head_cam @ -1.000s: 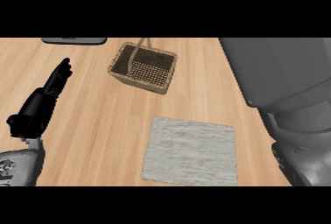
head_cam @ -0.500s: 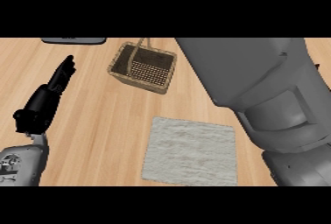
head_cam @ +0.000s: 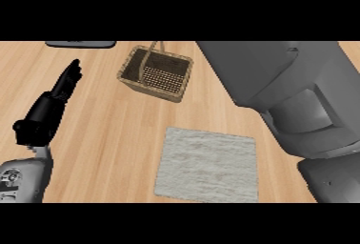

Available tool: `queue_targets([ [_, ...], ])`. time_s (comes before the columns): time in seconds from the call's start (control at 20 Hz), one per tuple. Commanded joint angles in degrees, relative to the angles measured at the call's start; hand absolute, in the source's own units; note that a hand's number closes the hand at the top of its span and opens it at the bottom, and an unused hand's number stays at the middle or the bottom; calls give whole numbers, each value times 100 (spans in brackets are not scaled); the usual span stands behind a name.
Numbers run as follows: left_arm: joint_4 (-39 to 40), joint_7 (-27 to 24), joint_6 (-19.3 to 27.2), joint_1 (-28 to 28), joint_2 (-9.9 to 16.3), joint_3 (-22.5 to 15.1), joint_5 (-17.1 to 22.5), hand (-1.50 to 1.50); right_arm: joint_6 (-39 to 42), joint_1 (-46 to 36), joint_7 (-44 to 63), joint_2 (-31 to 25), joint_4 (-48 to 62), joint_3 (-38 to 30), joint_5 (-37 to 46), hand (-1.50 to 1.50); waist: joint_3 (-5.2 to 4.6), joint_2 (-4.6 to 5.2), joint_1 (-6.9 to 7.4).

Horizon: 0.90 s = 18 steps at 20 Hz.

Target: Pick the sweet potato from the placemat and place it in the basket

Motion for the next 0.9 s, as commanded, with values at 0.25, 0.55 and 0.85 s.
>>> queue_targets([
  [0.25,32,29,90,-20,-82,-92,-149,0,188,-193,-76,49,270,-501,-433,-150,2,7,4],
  [0.55,-133,-133,-44,251,-57,-74,-32,0,-1416,69,-271,72,-135,-985,-698,-150,3,7,93],
  [0.85,-135,-2,5,137,-68,33,38,0,-2995,395,-251,-344,-447,-1423,-780,-150,7,-2,-3],
])
